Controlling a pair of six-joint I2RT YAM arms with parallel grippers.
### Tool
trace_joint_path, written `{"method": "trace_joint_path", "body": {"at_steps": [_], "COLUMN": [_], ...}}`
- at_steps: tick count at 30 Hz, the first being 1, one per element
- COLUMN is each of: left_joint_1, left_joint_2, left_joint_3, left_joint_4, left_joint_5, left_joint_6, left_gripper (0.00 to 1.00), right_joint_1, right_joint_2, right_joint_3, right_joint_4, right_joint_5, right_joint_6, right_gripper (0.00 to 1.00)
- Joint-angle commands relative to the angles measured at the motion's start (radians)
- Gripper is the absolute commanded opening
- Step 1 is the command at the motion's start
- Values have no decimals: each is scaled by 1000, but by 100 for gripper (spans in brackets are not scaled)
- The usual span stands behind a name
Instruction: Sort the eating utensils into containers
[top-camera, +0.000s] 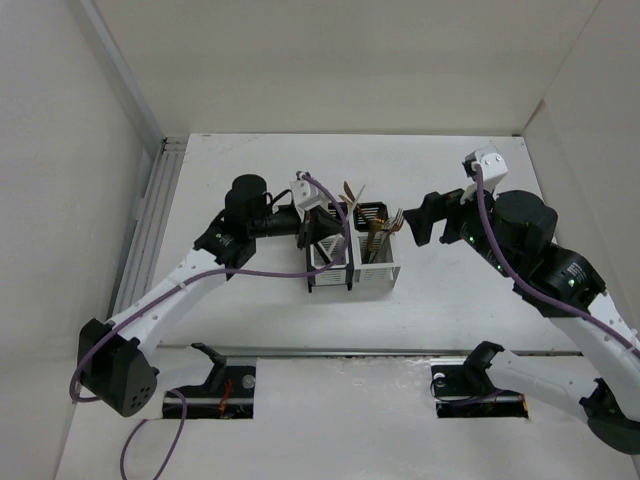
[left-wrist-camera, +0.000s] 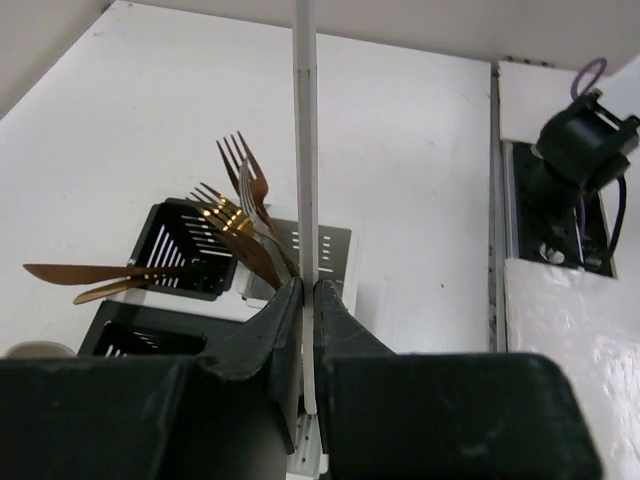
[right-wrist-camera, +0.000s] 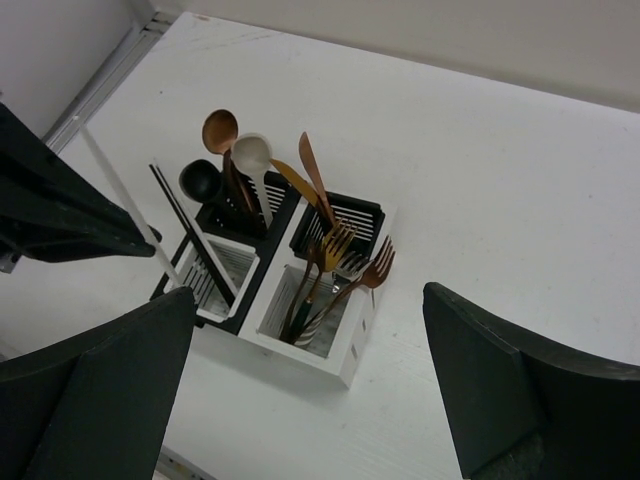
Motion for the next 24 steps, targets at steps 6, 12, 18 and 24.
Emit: {"method": "trace_joint_path", "body": {"at_steps": [6, 12, 18, 24], "left_joint_1": [28, 39, 39, 39], "left_joint_2": [9, 30, 50, 41], "left_joint_3": [-155, -300, -382, -452], "left_joint_4": [502, 686, 696, 719], "left_joint_5": [-98, -169, -150, -198], "left_joint_6": [-212, -224, -223, -246], "left_gripper": [0, 0, 0, 29], "right_joint_1": [-6, -6, -6, -6], "right_joint_2": [2, 45, 54, 65], "right_joint_3": [43, 61, 61, 61], "right_joint_4": [33, 33, 24, 24], "right_joint_5": [39, 40, 29, 29], "right_joint_6": [8, 8, 8, 8], "right_gripper": [100, 100, 100, 100]}}
